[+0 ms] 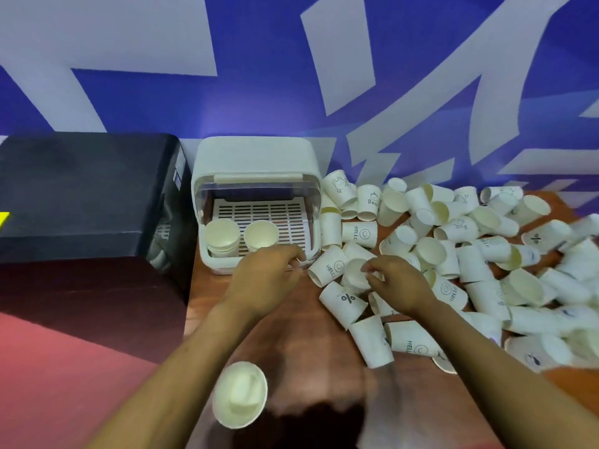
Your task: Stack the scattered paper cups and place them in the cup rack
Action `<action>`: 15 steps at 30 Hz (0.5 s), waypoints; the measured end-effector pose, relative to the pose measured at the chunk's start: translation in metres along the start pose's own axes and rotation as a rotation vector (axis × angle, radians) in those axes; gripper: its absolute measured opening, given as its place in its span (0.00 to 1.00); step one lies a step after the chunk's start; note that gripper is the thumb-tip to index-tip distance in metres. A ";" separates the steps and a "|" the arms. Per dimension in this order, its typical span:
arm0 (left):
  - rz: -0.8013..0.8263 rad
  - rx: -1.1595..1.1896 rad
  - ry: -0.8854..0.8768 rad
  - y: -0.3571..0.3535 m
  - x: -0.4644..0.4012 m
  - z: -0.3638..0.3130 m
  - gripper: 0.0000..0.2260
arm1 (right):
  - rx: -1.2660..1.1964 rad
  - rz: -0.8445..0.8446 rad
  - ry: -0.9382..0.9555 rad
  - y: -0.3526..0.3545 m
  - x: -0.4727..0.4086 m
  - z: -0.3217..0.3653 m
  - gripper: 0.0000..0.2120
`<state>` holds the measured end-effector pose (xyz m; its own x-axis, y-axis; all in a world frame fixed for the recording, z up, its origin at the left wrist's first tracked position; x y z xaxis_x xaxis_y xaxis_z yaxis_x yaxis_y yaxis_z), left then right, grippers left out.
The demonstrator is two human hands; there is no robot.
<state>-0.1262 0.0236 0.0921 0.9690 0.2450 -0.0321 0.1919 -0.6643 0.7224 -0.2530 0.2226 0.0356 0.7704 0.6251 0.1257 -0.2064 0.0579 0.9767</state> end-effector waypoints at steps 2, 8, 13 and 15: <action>0.019 -0.014 -0.064 -0.011 0.001 -0.016 0.10 | 0.003 0.016 -0.026 -0.007 0.015 -0.013 0.11; 0.070 -0.143 -0.106 -0.040 -0.008 -0.054 0.13 | 0.003 0.045 0.044 -0.013 0.023 -0.038 0.15; 0.256 -0.336 0.006 -0.103 -0.008 -0.064 0.18 | 0.020 0.062 0.190 -0.019 0.022 -0.045 0.17; 0.343 -0.395 0.046 -0.130 -0.005 -0.054 0.20 | -0.001 0.039 0.259 -0.020 0.019 -0.047 0.18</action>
<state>-0.1641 0.1472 0.0356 0.9562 0.0969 0.2761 -0.2173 -0.3970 0.8917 -0.2623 0.2698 0.0099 0.5816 0.8054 0.1144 -0.2340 0.0309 0.9718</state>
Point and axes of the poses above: each hand's wrist, its own x-axis away from the middle knuckle, its own y-axis out of the back of the hand, z = x × y, the point moved 6 cm from there along -x, towards the middle knuckle, and after that the axes turned 12 degrees about x, right-handed, at the moved point
